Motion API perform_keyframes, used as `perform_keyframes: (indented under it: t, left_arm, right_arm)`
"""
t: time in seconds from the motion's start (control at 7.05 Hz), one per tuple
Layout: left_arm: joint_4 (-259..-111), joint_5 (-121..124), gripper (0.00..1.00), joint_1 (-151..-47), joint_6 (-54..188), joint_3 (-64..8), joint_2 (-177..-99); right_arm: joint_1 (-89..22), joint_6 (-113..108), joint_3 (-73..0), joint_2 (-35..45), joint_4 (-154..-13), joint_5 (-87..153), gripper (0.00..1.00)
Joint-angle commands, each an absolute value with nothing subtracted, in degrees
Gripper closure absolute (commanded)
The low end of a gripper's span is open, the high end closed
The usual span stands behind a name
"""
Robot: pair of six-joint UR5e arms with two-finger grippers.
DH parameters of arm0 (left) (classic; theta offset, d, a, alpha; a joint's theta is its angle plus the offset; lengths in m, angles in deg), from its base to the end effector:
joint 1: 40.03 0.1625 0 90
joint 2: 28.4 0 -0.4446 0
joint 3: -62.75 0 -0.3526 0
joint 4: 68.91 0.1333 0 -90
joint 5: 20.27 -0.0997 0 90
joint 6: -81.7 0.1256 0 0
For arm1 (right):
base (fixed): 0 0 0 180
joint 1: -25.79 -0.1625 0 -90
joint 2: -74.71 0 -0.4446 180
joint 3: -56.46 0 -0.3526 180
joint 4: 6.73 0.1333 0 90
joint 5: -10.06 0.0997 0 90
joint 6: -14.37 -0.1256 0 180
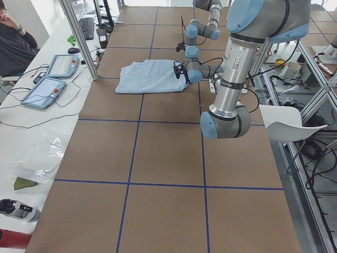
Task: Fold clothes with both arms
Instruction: 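Lower both grippers onto the shirt's near edge corners and grasp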
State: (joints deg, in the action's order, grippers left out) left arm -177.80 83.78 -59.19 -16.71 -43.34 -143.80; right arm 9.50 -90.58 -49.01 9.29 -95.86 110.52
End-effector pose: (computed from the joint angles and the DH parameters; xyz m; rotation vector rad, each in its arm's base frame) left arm 0.5425 -0.2973 0.3041 -0.1233 1.0684 -0.3050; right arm -0.5556 -0.2775 0.3680 -0.1679 -0.7206 0.4552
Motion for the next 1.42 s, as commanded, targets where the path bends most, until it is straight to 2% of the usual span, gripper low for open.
perform_keyframes:
  t: [0.0,0.14,0.43,0.57,1.28]
  left_arm:
    - [-177.8,83.7,1.00,-59.2,-16.7,-43.3,-143.8]
    - [-177.8,83.7,1.00,-59.2,-16.7,-43.3,-143.8]
    - [-177.7,83.7,1.00,-59.3,-16.7,-43.3,-143.8]
    - [-177.8,83.7,1.00,-59.3,-16.7,-43.3,-143.8]
    - [-177.8,83.8,1.00,-59.3,-16.6,-43.4,-144.1]
  right_arm:
    - [9.6,-90.5,-48.9,9.5,-95.9,110.6,0.54]
    - [9.6,-90.4,-49.0,9.4,-95.9,110.6,0.65]
    - [9.5,-90.2,-49.0,9.7,-95.8,110.8,0.96]
    - [9.6,-90.7,-49.0,9.8,-95.6,110.6,1.00]
    - [8.5,-91.3,-51.2,10.0,-95.7,110.9,1.00]
